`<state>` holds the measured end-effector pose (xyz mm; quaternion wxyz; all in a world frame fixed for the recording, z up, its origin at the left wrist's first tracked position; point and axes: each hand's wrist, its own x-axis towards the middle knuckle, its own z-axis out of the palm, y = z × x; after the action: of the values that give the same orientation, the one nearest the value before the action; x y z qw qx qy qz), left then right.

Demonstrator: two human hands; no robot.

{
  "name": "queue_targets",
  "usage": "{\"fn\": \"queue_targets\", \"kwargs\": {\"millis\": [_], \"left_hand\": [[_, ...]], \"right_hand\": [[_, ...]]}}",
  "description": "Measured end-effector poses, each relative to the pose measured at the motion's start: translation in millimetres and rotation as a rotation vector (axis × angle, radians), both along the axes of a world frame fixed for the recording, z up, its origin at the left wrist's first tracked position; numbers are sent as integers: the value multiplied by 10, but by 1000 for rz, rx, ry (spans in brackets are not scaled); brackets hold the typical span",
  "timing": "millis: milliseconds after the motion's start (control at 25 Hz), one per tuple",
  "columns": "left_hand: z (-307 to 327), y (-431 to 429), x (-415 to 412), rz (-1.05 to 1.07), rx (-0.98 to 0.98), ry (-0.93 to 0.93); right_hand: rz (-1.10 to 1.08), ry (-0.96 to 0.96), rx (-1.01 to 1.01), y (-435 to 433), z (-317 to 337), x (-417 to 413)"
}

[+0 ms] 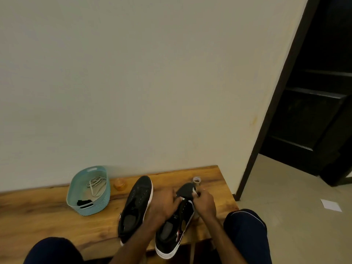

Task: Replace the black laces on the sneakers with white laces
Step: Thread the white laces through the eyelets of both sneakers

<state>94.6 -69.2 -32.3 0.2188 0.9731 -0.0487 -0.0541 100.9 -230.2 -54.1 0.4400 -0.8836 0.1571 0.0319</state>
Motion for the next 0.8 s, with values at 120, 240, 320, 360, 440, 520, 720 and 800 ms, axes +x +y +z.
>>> {"fn": "queue_targets", "kwargs": {"millis": [120, 240, 320, 360, 440, 520, 720, 800], "left_hand": [[-448, -88, -62, 49, -37, 68], [-588, -164, -28, 110, -27, 54], [-612, -183, -12, 133, 18, 42], [-620, -183, -9, 148, 28, 35], [-643, -122, 7, 183, 59, 47], [-669, -7, 22, 246, 55, 89], [-729, 208, -32, 300, -146, 123], [-494, 253, -40, 358, -470, 157]], "right_hand": [[3, -7, -146, 60, -314, 49], [1, 57, -181, 72, -489, 78], [38, 75, -226, 124, -607, 93], [55, 73, -242, 156, -632, 110], [79, 32, -188, 256, -642, 179], [129, 12, -99, 352, -635, 230], [102, 35, 61, 392, -531, 265], [59, -1, 107, 343, -391, 284]]}}
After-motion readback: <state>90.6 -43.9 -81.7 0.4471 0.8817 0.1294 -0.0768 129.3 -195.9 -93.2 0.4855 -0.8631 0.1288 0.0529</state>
